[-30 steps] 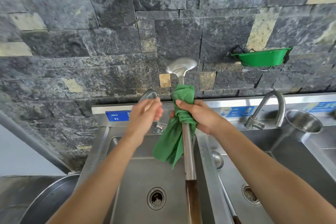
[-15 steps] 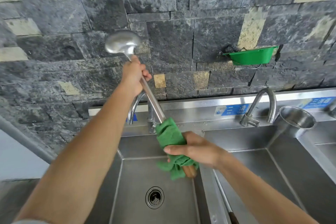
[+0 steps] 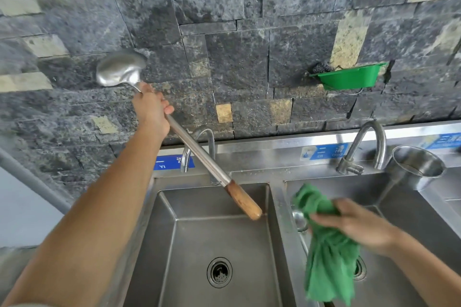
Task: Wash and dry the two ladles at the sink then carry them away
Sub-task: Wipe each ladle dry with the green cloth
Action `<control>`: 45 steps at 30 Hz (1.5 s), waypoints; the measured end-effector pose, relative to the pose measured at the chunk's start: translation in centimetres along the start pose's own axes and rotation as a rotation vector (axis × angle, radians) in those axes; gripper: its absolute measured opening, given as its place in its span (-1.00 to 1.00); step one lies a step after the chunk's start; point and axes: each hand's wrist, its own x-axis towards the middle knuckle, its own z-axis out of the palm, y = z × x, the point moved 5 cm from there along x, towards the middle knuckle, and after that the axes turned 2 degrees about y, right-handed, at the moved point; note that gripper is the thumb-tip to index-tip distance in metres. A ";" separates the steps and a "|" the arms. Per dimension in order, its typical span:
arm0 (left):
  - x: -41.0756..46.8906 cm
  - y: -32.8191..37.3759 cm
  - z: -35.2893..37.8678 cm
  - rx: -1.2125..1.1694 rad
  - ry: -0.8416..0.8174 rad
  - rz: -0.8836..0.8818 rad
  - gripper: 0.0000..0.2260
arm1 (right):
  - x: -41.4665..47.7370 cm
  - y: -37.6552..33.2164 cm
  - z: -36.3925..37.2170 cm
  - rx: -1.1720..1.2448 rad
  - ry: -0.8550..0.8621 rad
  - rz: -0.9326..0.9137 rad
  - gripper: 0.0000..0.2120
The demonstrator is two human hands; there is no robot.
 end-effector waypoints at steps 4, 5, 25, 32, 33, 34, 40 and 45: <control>-3.4 -3.7 0.7 -0.045 -0.061 -0.086 -0.75 | 3.1 -5.7 -1.9 0.462 0.159 -0.072 -0.50; -4.5 -4.8 1.0 -0.056 -0.078 -0.115 -0.75 | 4.0 -7.5 -1.5 0.520 0.137 -0.084 -0.49; -8.5 -6.9 2.8 -0.151 -0.187 -0.114 -0.70 | 5.6 -9.9 9.3 0.071 -0.288 -0.148 -0.75; -5.1 -5.4 0.8 -0.142 -0.103 -0.078 -0.68 | 2.7 -4.6 9.1 0.004 -0.263 -0.180 -0.84; -4.9 -5.5 0.7 -0.137 -0.097 -0.079 -0.68 | 2.5 -4.1 9.0 -0.035 -0.279 -0.175 -0.83; -4.8 -5.6 0.5 -0.139 -0.088 -0.084 -0.68 | 2.2 -3.6 8.6 -0.062 -0.291 -0.163 -0.80; -5.7 -8.0 0.6 -0.136 -0.084 -0.200 -0.65 | 0.0 -0.3 7.3 -0.050 -0.280 -0.055 -0.74; -9.1 -11.4 2.2 -0.121 -0.119 -0.398 -0.52 | -1.3 0.1 6.1 -0.459 0.021 -0.125 -0.77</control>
